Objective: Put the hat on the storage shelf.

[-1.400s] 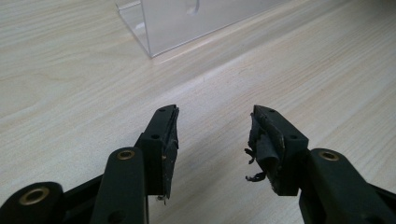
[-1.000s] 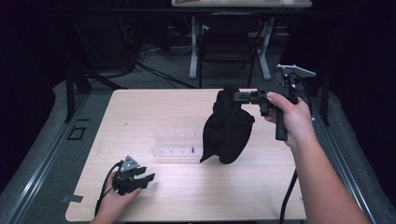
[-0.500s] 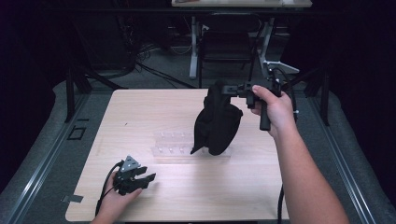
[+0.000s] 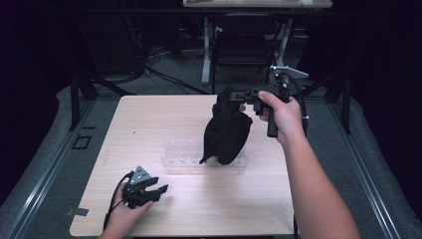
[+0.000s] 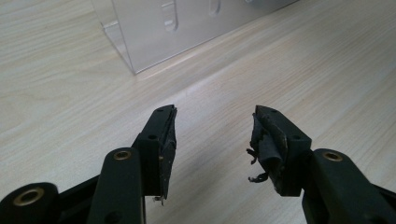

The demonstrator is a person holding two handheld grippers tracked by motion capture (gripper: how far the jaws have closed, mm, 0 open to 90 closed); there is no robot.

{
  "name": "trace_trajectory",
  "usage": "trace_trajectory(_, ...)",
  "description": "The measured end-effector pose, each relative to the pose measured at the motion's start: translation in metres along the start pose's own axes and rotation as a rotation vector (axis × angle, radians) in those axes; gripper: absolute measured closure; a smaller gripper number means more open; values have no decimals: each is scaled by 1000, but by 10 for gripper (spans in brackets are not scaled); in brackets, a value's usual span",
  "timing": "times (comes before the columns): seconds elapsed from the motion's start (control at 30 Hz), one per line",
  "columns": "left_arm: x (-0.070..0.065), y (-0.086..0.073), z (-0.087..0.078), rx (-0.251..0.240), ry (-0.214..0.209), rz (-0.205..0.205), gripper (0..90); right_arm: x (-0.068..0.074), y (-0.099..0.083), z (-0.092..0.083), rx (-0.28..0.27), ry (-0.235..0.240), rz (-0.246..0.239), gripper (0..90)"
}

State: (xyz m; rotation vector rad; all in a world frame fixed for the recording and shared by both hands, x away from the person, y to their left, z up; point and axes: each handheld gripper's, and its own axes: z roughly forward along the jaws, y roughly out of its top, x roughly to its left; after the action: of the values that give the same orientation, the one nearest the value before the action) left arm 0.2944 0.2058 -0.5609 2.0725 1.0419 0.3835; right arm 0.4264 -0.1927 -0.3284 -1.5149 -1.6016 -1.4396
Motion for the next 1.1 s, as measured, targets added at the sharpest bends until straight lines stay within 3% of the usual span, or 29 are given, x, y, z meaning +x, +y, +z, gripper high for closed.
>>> trace_trajectory(0.33,-16,16,-4,-53,-30,37,489,1,-4,17,8,35,11,861)
trace_trajectory(0.5,-18,26,-5,-72,-46,35,497,-1,-4,21,-6,49,22,860)
trace_trajectory(0.8,-31,60,-4,-103,-42,80,496,3,-6,27,-1,45,15,851)
trace_trajectory(1.1,-57,94,-4,-144,-53,162,568,5,-7,30,1,49,15,842)
